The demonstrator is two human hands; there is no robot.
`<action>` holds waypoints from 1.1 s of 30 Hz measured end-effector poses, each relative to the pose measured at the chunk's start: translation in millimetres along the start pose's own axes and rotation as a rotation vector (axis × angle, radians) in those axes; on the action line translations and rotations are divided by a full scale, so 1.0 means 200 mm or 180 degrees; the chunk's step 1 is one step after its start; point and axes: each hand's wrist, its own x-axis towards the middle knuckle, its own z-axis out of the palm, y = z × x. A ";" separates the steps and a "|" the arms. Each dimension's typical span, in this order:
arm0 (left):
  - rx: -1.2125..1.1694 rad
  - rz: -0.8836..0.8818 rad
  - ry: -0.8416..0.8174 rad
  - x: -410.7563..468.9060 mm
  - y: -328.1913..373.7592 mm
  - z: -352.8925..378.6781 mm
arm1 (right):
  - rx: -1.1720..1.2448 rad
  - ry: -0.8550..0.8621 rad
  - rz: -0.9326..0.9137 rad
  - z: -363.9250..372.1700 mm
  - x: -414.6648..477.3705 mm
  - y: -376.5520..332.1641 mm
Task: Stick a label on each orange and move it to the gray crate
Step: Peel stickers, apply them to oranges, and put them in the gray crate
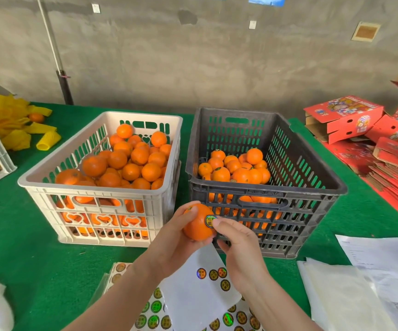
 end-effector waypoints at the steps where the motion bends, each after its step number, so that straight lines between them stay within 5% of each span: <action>1: -0.0009 0.0001 -0.0008 0.00 0.00 0.00 | 0.0030 0.0057 -0.0005 0.01 0.00 0.00; 12: 0.0622 0.0337 -0.0393 -0.01 0.05 0.03 | -0.0931 0.0179 -0.0918 0.01 -0.04 0.01; 18: 0.1359 0.0607 -0.0602 -0.04 0.14 0.09 | -0.1432 -0.0233 -0.1591 0.05 -0.10 -0.05; 26: 0.1371 0.0967 -0.0220 0.10 0.38 0.31 | -0.1999 -0.0656 -0.2450 0.15 0.07 -0.35; 30: 0.1684 0.1164 0.0143 0.39 0.54 0.42 | -0.2381 -0.0250 -0.2623 0.18 0.35 -0.63; 33: 0.2626 0.1685 0.0575 0.60 0.59 0.40 | -0.2491 0.0361 -0.2435 0.18 0.68 -0.80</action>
